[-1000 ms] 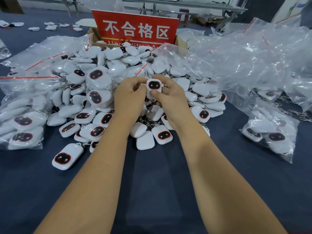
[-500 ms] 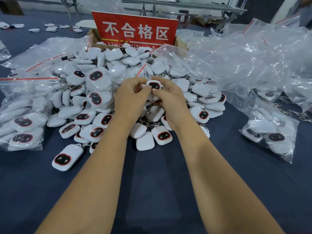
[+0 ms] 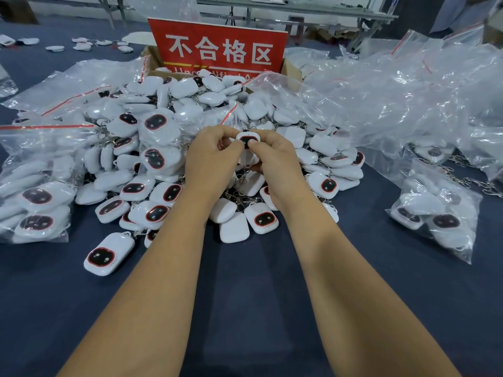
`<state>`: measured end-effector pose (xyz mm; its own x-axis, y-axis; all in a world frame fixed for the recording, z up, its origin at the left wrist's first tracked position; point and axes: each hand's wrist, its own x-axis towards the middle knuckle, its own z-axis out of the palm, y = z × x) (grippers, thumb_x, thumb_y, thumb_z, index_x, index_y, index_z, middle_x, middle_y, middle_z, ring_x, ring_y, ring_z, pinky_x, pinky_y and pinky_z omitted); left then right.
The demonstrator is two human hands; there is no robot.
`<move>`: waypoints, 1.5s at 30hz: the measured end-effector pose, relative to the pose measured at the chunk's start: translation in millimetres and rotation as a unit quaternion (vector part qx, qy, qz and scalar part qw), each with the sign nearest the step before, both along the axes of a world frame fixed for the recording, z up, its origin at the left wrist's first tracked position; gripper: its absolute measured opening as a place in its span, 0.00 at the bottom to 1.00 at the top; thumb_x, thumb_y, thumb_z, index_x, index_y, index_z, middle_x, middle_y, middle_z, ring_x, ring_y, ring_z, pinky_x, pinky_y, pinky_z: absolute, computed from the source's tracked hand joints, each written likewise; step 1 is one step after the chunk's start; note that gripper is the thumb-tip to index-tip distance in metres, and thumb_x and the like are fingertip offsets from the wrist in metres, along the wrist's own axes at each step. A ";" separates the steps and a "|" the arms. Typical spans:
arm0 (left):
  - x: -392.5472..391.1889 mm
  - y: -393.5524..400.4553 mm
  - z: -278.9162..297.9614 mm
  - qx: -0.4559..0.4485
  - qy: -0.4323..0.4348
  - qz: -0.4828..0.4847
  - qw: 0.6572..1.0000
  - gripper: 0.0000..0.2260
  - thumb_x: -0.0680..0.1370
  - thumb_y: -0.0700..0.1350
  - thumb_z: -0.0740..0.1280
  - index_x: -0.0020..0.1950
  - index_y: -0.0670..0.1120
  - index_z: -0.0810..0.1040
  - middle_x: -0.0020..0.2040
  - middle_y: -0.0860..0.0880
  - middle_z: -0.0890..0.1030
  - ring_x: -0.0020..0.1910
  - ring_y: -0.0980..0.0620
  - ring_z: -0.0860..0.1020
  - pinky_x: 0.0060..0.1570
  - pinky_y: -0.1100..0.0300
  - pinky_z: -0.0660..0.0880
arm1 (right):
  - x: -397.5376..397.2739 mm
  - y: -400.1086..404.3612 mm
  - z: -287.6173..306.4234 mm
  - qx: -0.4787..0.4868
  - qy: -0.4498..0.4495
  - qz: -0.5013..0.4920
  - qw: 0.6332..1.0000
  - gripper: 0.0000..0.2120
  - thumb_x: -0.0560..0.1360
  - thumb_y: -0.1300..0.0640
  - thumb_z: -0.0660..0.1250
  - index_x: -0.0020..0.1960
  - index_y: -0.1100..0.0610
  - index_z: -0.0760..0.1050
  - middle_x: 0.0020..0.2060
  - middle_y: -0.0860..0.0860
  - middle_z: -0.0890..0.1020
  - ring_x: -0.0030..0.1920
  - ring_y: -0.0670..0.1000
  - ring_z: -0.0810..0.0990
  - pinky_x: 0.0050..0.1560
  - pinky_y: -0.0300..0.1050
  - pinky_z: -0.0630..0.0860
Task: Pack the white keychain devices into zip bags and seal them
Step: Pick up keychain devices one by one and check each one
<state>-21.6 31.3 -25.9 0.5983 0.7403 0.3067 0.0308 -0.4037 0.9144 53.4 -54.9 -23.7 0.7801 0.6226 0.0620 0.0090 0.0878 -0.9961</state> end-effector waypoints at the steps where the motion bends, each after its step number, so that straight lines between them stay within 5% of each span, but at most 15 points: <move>1: -0.1 0.2 -0.3 -0.002 -0.002 -0.001 1.000 0.04 0.75 0.48 0.67 0.48 0.54 0.81 0.48 0.48 0.80 0.42 0.57 0.74 0.47 0.57 0.73 | 0.1 -0.1 0.2 -0.002 -0.001 0.000 1.000 0.09 0.79 0.63 0.63 0.54 0.55 0.79 0.44 0.55 0.83 0.44 0.49 0.81 0.52 0.49 0.79; 5: 0.0 0.3 -0.3 -0.004 -0.005 -0.002 1.000 0.04 0.76 0.47 0.67 0.44 0.57 0.79 0.44 0.51 0.77 0.40 0.57 0.73 0.46 0.57 0.73 | -0.4 -0.7 0.9 0.001 -0.005 0.009 1.000 0.09 0.80 0.65 0.61 0.54 0.56 0.79 0.43 0.54 0.84 0.43 0.48 0.82 0.46 0.44 0.80; 10: 0.6 0.8 0.1 -0.008 -0.007 -0.002 1.000 0.04 0.75 0.47 0.67 0.44 0.57 0.79 0.43 0.53 0.77 0.39 0.57 0.73 0.44 0.58 0.72 | -1.6 -1.6 1.3 0.012 -0.003 0.017 1.000 0.10 0.81 0.67 0.60 0.52 0.56 0.77 0.47 0.58 0.83 0.46 0.53 0.81 0.53 0.51 0.79; 15: 1.1 1.9 -0.9 0.002 -0.005 -0.002 1.000 0.04 0.75 0.47 0.68 0.45 0.56 0.79 0.42 0.53 0.76 0.39 0.57 0.72 0.43 0.58 0.71 | -2.1 -2.3 3.1 0.017 0.003 0.006 1.000 0.10 0.80 0.66 0.62 0.51 0.55 0.79 0.40 0.50 0.83 0.40 0.46 0.80 0.42 0.38 0.77; 23: 3.6 3.9 -1.9 0.062 0.037 0.008 0.997 0.03 0.77 0.46 0.66 0.46 0.51 0.79 0.46 0.46 0.79 0.40 0.55 0.74 0.42 0.61 0.70 | -3.2 -1.4 2.0 0.007 -0.022 0.005 1.000 0.10 0.80 0.67 0.61 0.52 0.55 0.78 0.38 0.47 0.83 0.35 0.38 0.80 0.40 0.32 0.76; 28: 3.1 1.6 0.0 0.072 0.022 0.009 0.997 0.03 0.78 0.45 0.67 0.48 0.52 0.79 0.47 0.47 0.80 0.42 0.54 0.77 0.43 0.61 0.74 | -3.1 0.0 1.6 0.019 -0.013 0.004 1.000 0.10 0.80 0.67 0.61 0.51 0.54 0.78 0.43 0.52 0.84 0.42 0.44 0.82 0.46 0.38 0.78; 32: -1.4 -2.6 3.8 0.007 -0.050 0.002 0.999 0.07 0.77 0.45 0.65 0.51 0.56 0.77 0.38 0.55 0.78 0.33 0.59 0.75 0.34 0.64 0.73 | -1.7 0.8 1.9 0.035 -0.016 -0.024 0.999 0.06 0.80 0.63 0.64 0.52 0.55 0.78 0.42 0.49 0.83 0.42 0.46 0.81 0.50 0.49 0.81; 35: -1.0 -0.9 6.4 -0.026 -0.082 0.035 0.996 0.16 0.76 0.39 0.64 0.61 0.53 0.69 0.31 0.58 0.78 0.28 0.60 0.76 0.32 0.67 0.74 | 0.2 0.9 8.9 0.120 0.003 -0.064 0.991 0.07 0.79 0.67 0.63 0.50 0.56 0.75 0.43 0.50 0.82 0.41 0.47 0.81 0.47 0.46 0.81; 38: 0.9 0.4 8.6 -0.039 -0.057 0.062 0.996 0.23 0.75 0.38 0.65 0.70 0.49 0.67 0.35 0.55 0.79 0.31 0.63 0.77 0.35 0.71 0.72 | 3.6 -2.8 15.6 0.235 0.061 -0.051 0.969 0.10 0.77 0.73 0.61 0.49 0.60 0.73 0.47 0.58 0.79 0.50 0.59 0.82 0.52 0.50 0.82; 41: 0.7 -2.0 10.3 -0.067 -0.059 0.047 0.995 0.14 0.77 0.39 0.63 0.60 0.51 0.74 0.39 0.49 0.81 0.33 0.55 0.80 0.40 0.58 0.79 | 3.1 -4.4 16.9 0.278 0.093 -0.006 0.956 0.09 0.78 0.73 0.60 0.51 0.61 0.71 0.52 0.63 0.78 0.58 0.68 0.80 0.56 0.52 0.81; 43: 0.6 -4.1 11.5 -0.067 -0.064 0.040 0.995 0.09 0.78 0.39 0.63 0.50 0.52 0.78 0.36 0.50 0.81 0.32 0.52 0.80 0.41 0.50 0.81 | 1.4 -3.3 16.5 0.266 0.075 0.009 0.961 0.09 0.78 0.73 0.61 0.51 0.60 0.72 0.49 0.59 0.80 0.53 0.61 0.82 0.56 0.48 0.80; 45: 0.9 -5.5 11.5 -0.047 -0.077 0.040 0.995 0.08 0.79 0.40 0.64 0.47 0.52 0.80 0.32 0.54 0.80 0.30 0.56 0.78 0.36 0.56 0.79 | -0.7 -1.7 15.5 0.217 0.026 0.000 0.976 0.10 0.78 0.72 0.63 0.51 0.58 0.73 0.46 0.55 0.82 0.49 0.53 0.81 0.56 0.47 0.79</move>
